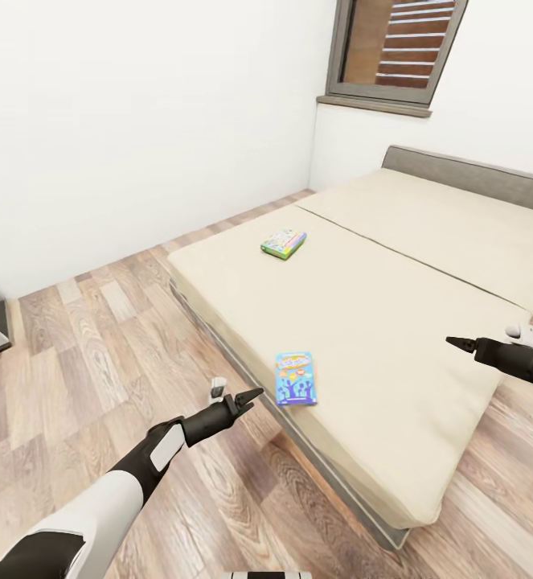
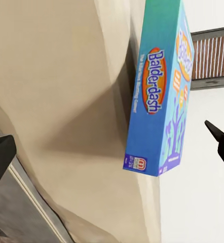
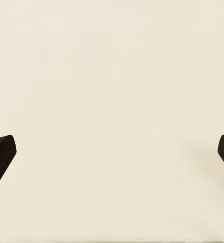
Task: Put all the toys in the child's room - the three board games (two on the bed and one on the table), the two jigsaw puzzles on the table, and the tennis ball on the table - inside the toy box on the table in the child's room.
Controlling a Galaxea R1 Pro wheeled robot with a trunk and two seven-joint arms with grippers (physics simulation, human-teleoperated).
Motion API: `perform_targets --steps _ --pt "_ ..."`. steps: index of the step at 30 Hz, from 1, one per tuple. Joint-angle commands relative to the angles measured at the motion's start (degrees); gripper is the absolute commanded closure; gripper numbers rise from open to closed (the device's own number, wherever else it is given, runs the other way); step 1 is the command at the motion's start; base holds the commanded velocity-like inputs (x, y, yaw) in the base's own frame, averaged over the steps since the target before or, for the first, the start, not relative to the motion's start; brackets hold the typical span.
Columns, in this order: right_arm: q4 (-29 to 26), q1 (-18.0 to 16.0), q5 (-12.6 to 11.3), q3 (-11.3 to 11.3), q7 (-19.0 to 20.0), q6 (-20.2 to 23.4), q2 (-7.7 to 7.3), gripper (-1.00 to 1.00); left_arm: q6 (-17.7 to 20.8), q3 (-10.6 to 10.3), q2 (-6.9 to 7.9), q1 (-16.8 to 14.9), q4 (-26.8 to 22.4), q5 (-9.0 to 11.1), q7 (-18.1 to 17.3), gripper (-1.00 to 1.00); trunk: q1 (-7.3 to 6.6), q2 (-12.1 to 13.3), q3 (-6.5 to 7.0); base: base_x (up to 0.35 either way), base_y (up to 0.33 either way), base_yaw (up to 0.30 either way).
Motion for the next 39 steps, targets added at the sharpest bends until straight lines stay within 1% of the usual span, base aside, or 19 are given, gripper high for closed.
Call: perform_targets --steps 1,10,20,31,39 --pt "0.0 0.0 0.0 -0.1 0.2 0.3 0.00 -1.00 0.5 -0.3 0.02 0.0 0.0 0.6 0.0 -1.00 -0.01 0.0 -0.04 0.000 0.000 -0.050" --pt "0.0 0.0 0.0 0.0 0.2 0.3 0.04 -1.00 0.5 -0.3 0.01 0.0 -0.1 0.6 -0.3 -1.00 -0.01 0.0 -0.04 0.000 0.000 -0.025" --pt "0.0 0.0 0.0 0.0 0.2 0.3 0.10 -1.00 0.5 -0.4 0.02 -0.1 -0.1 0.6 -1.8 -1.00 -0.01 0.0 -0.04 0.000 0.000 -0.006" --pt "-0.1 0.0 0.1 0.0 0.2 0.3 1.02 -1.00 0.6 -0.4 -0.02 -0.3 -0.1 0.6 -2.1 -1.00 -0.01 0.0 -0.04 0.000 0.000 -0.001" --pt "-0.2 0.0 0.1 0.0 0.2 0.3 1.24 -1.00 0.7 -0.4 0.01 -0.4 -0.1 0.6 -2.1 -1.00 -0.01 0.0 -0.04 0.000 0.000 -0.005"
